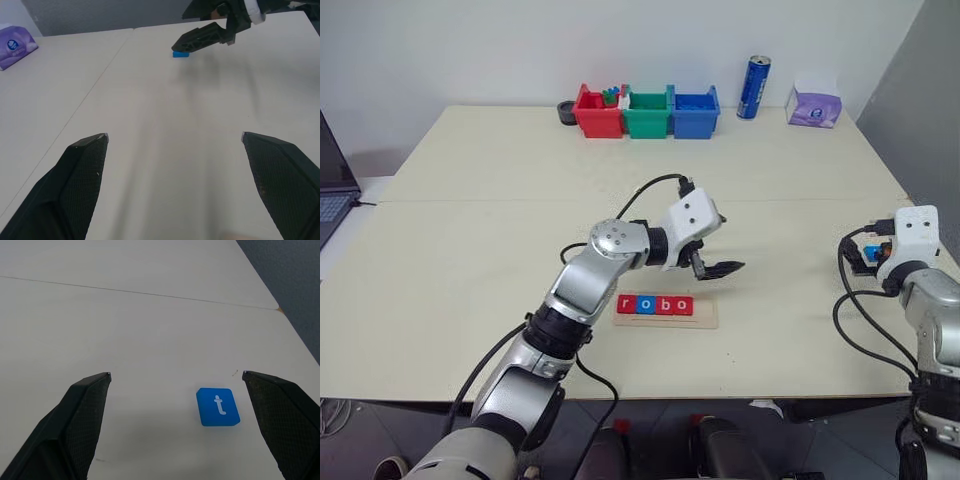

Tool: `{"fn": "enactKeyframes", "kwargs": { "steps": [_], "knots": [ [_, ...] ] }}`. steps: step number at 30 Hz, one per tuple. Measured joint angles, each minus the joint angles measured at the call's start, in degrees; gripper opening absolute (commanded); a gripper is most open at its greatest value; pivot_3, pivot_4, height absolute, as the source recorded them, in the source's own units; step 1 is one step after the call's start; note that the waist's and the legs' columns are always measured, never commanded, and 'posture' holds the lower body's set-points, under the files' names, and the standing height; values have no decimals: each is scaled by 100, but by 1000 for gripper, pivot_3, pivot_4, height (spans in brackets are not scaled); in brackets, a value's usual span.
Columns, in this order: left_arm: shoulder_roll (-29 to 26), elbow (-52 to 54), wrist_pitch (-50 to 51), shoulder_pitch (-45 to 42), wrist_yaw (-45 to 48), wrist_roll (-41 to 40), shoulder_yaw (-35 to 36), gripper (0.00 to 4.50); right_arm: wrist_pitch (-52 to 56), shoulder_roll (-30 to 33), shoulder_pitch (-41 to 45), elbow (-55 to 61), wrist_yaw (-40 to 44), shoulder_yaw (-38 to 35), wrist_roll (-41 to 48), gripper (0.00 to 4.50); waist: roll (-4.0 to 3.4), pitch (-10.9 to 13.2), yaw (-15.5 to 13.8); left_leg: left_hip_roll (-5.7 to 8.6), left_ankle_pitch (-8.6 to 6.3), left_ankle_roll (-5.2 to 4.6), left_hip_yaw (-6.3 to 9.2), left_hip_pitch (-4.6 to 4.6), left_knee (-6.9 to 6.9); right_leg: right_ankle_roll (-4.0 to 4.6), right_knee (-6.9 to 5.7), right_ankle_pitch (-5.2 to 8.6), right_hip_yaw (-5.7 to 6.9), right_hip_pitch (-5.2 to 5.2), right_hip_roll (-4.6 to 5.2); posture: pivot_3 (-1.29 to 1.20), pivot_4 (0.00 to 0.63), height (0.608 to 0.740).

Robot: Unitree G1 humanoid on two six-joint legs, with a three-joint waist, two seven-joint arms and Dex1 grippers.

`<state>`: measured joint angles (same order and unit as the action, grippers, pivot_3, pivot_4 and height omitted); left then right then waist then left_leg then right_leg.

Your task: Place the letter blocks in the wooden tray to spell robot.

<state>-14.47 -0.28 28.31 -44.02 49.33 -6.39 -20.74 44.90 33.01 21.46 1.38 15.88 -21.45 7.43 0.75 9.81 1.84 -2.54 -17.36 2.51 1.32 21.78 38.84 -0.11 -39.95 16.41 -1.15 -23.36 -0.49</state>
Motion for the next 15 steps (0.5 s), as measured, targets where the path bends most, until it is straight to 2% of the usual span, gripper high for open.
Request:
{"fn": "enactKeyframes", "kwargs": {
  "steps": [5, 10, 15],
  "knots": [
    [210, -113, -14, -117, 5, 6, -40, 4500, -208, 415, 749, -1432, 153, 46, 36, 4475, -1, 0, -15, 2, 0, 0, -7, 2, 3, 0, 2, 0, -2, 0, 5, 0, 150, 740],
    [354, -194, -45, -251, 25, 5, -56, 4500, -541, 730, 1667, -3186, 295, 419, -141, 4475, -3, -1, -12, 2, 1, 2, -12, 1, 0, 0, 5, 0, -6, 0, 6, 0, 150, 740],
    [345, -207, -106, -252, 48, 7, -72, 4500, -640, 843, 2015, -4282, 516, 819, -276, 4475, -4, -1, -18, 0, 3, 5, -13, 3, 0, 0, 6, 0, -5, 0, 8, 0, 150, 740]
  ]
}}
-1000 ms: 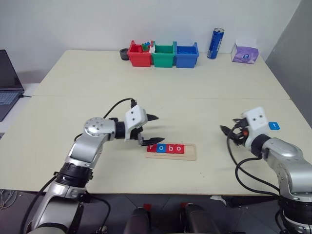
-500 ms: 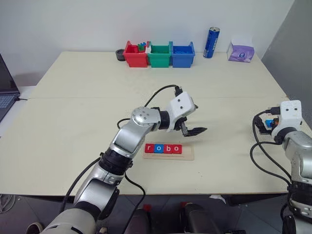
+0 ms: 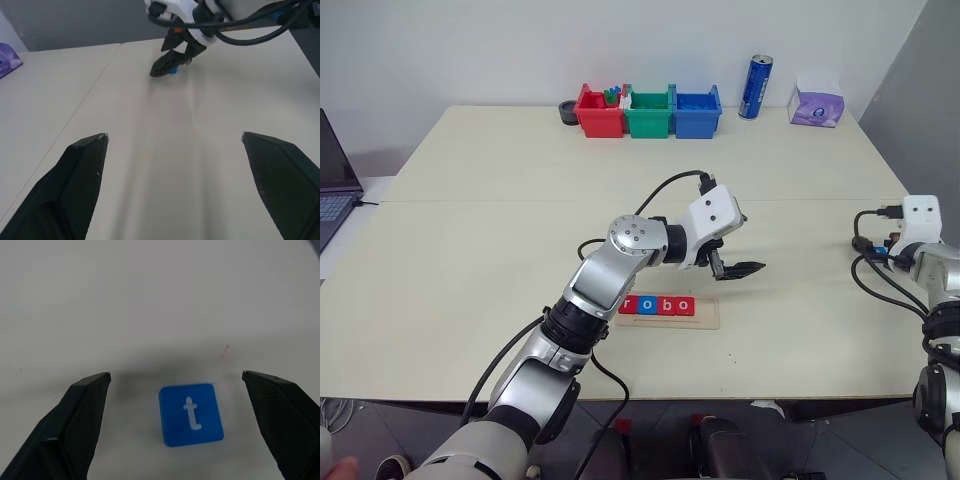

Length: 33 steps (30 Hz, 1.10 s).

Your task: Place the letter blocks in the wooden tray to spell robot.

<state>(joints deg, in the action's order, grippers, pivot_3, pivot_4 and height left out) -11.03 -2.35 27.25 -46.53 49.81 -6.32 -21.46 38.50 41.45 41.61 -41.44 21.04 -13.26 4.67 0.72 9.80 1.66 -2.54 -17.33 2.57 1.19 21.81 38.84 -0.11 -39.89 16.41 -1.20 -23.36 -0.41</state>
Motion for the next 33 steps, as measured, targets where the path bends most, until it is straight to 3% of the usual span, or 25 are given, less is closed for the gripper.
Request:
{"fn": "enactKeyframes", "kwargs": {
  "steps": [4, 6, 14, 20, 26, 33],
  "knots": [
    [-1, 0, -13, 0, 64, -3, -1, 4500, -29, 45, 91, -161, 10, 75, 6, 4475, 0, 0, -1, 1, 0, 1, -3, -1, 4, -1, -1, 0, -2, 1, 2, 0, 150, 740],
    [-2, 0, -18, 1, 82, -2, -2, 4500, 16, 44, 86, -160, 7, 41, 69, 4106, 0, 0, 0, 1, 1, 2, -3, -1, 4, -1, -2, 0, 0, 1, 2, 0, 150, 740],
    [-23, 0, -40, 6, 114, -2, -7, 4500, 602, -68, -233, 380, -110, -384, 461, 1469, -1, -1, -49, 0, 3, 6, 5, 1, 5, -1, 0, 0, 8, 6, 3, 0, 150, 740],
    [-97, -2, -107, 9, 199, -1, -7, 4500, 1124, -167, -729, 1276, -293, -695, 681, 1466, -1, -1, -79, 0, 3, 5, 7, 2, 5, -2, 1, 0, 10, 6, 3, 0, 150, 740],
    [-412, -40, -174, 53, 347, -23, 35, 4500, 2180, -649, -1679, 3519, -531, -873, 1054, 1466, -4, -2, -36, -4, 3, 5, 12, 2, 0, -2, -1, 1, 11, 5, -1, 0, 150, 740],
    [-1036, 59, -571, 572, 911, -311, 338, 4500, 3735, -2518, -3047, 7236, -1346, -685, 1447, 1466, -19, -10, 9, -12, 2, 5, 25, 3, -3, -1, -8, 3, 18, -2, -10, 0, 150, 740]
  ]
}}
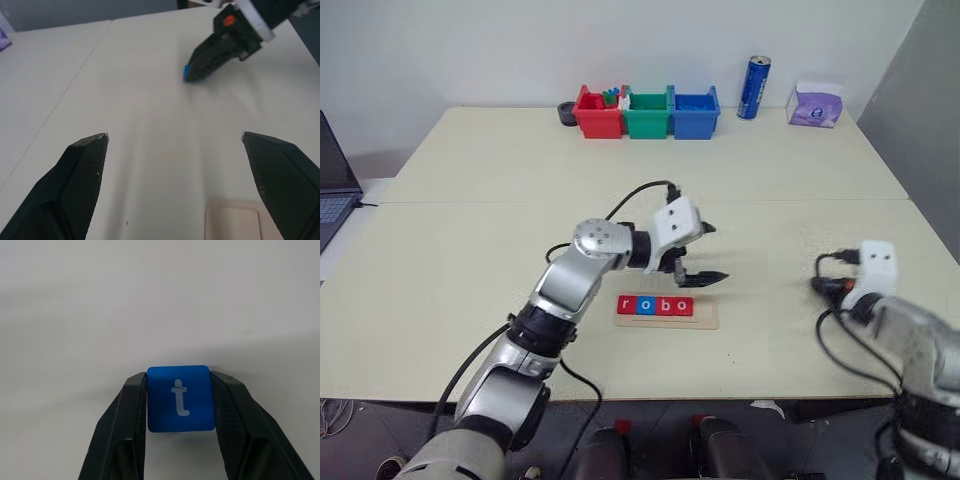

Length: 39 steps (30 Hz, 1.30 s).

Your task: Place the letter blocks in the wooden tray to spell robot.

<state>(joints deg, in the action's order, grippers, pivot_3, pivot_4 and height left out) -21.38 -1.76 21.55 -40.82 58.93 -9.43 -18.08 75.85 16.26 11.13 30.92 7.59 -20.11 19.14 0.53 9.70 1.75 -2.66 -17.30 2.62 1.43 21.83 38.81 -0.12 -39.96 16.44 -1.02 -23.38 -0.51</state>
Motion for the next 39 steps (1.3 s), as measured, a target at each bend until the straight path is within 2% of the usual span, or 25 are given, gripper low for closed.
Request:
{"fn": "enactKeyframes", "kwargs": {
  "steps": [3, 6, 9, 15, 23, 24, 26, 28, 33, 37, 39],
  "knots": [
    [-327, 237, -101, 284, 316, -214, 98, 4500, 222, -896, -376, 938, -568, 566, -126, 1466, -1, 0, -1, 4, 0, 1, -3, 0, 0, -2, 1, 1, -2, -1, 3, 0, 150, 740],
    [-662, 357, -325, 520, 615, -277, 111, 4500, 148, -1372, -534, 1218, -1039, 1023, -373, 1466, 0, 0, 0, 7, 0, 1, -6, 1, 1, -28, 4, 15, -2, -1, 6, 0, 150, 740],
    [-891, 370, -576, 680, 816, -268, 110, 4500, -98, -1613, -714, 1239, -1343, 1308, -626, 1466, 1, 0, -21, 8, 0, 0, -4, 4, 1, -27, 8, 15, 2, -1, 8, 0, 150, 740],
    [-866, 369, -829, 712, 816, -209, 84, 4500, -532, -2074, -879, 1183, -1646, 1463, -878, 1466, 1, -1, -4, 5, -1, -2, -2, 2, -1, -27, 9, 16, 2, -1, 4, 0, 150, 740],
    [-853, 372, -804, 742, 782, -207, 46, 4500, -814, -2076, -798, 1124, -1667, 1407, -887, 4262, 1, 0, 1, 6, -2, -3, -2, 4, -1, -27, 8, 16, 1, -2, 3, 0, 150, 740],
    [-853, 376, -788, 750, 776, -207, 46, 4500, -808, -2074, -676, 1188, -1654, 1361, -881, 4439, 1, 0, 3, 6, -2, -3, -2, 4, -1, -27, 8, 16, 1, -3, 3, 0, 150, 740],
    [-854, 396, -756, 753, 762, -207, 46, 4500, -780, -1988, -471, 1341, -1560, 1297, -849, 4439, 1, 0, 4, 5, -2, -3, 0, 4, -2, -27, 8, 16, 3, -4, 0, 0, 150, 740],
    [-857, 420, -696, 754, 726, -205, 46, 4500, -681, -1604, -216, 1418, -1182, 1226, -624, 4439, 1, 0, 5, 6, -2, -4, -1, 4, -2, -25, 9, 14, 0, -4, 0, 0, 150, 740],
    [-873, 420, -651, 755, 637, -183, 47, 4500, -376, -227, 187, 1356, 403, 880, 387, 4439, 3, 1, -8, 8, -3, -6, 5, 8, -5, -1, 20, 1, 8, -2, 1, 0, 150, 740],
    [-891, 425, -609, 762, 560, -170, 48, 4500, -815, 2127, -131, 1031, 2210, 1227, 801, 4439, 4, 5, -16, 14, -9, -16, 3, 10, -6, -2, 52, 0, 9, 11, 5, 0, 150, 740],
    [-894, 425, -581, 767, 544, -161, 46, 4500, -1395, 2845, -261, 726, 2825, 1600, 660, 4439, 10, 8, -9, 13, -14, -24, 2, 9, -6, -2, 56, 0, 7, 11, 3, 0, 150, 740]
  ]
}}
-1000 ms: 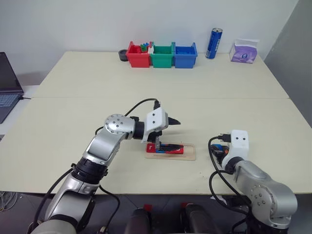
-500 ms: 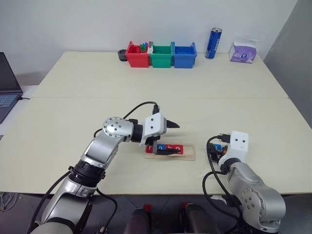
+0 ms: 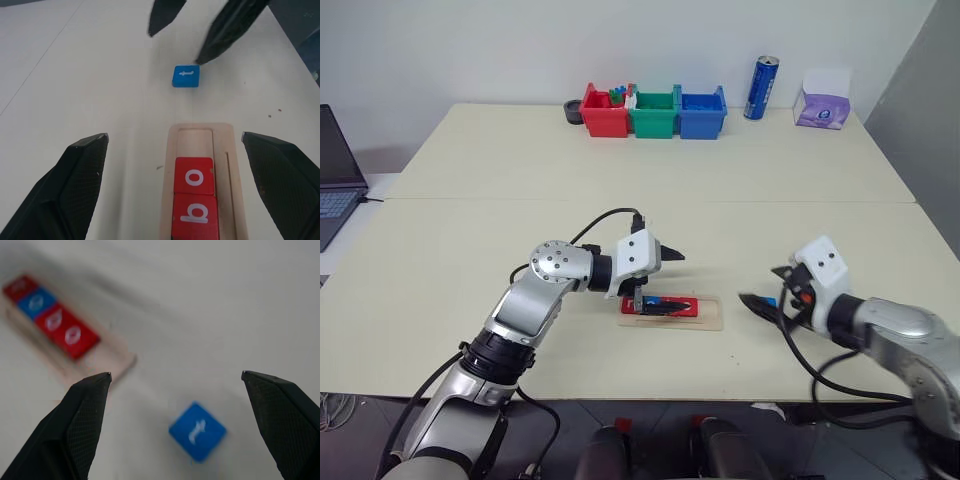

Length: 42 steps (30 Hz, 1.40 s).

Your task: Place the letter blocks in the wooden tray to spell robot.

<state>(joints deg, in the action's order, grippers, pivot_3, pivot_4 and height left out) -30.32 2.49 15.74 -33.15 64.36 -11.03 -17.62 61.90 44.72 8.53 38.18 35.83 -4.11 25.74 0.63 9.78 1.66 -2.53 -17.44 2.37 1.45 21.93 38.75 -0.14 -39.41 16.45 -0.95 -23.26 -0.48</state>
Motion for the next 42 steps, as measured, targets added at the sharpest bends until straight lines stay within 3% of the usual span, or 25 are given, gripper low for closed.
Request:
{"fn": "enactKeyframes", "kwargs": {
  "steps": [5, 16, 20, 26, 36, 42],
  "knots": [
    [15, 81, 24, 22, -4, 6, -8, 4500, -1320, 681, 43, -1007, 881, 870, -523, 4439, 5, 4, 30, -5, -3, -6, -1, -4, 2, 0, -4, 0, -5, -1, -7, 0, 150, 740],
    [13, 149, 50, 35, -9, 28, -15, 4500, -2510, 738, 948, -2681, 1928, 1632, -1136, 4439, 10, 7, -19, -5, -3, -5, -2, 0, 7, 1, -3, -2, -2, -1, 0, 0, 150, 740],
    [12, 150, 49, 44, -11, 48, -15, 4500, -2589, 768, 1118, -2922, 2177, 1682, -1194, 3542, 10, 7, -17, -5, -3, -5, -3, -3, 9, 1, -8, -2, -2, 0, 0, 0, 150, 740],
    [-149, 135, 23, 170, -8, 68, 9, 4500, -2568, 669, 1218, -2984, 2282, 1703, -1284, 1453, 10, 7, -18, -7, -3, -4, -1, -3, 9, 2, -10, -2, -2, 0, 0, 0, 150, 740],
    [-781, -482, -506, 314, 249, 96, 354, 4500, -1844, 285, 1329, -1605, 2084, 1702, -1035, 1461, 9, 7, -11, -7, -2, -4, 1, -5, 9, 2, -15, -2, 1, -2, -1, 0, 150, 740],
    [-794, -560, -714, 315, 377, 103, 352, 4500, -1611, -61, 1740, -1429, 1992, 2239, -1123, 1461, 11, 8, -29, -6, -2, -4, -1, -1, 13, 2, -14, -2, 4, -2, 3, 0, 150, 740]
  ]
}}
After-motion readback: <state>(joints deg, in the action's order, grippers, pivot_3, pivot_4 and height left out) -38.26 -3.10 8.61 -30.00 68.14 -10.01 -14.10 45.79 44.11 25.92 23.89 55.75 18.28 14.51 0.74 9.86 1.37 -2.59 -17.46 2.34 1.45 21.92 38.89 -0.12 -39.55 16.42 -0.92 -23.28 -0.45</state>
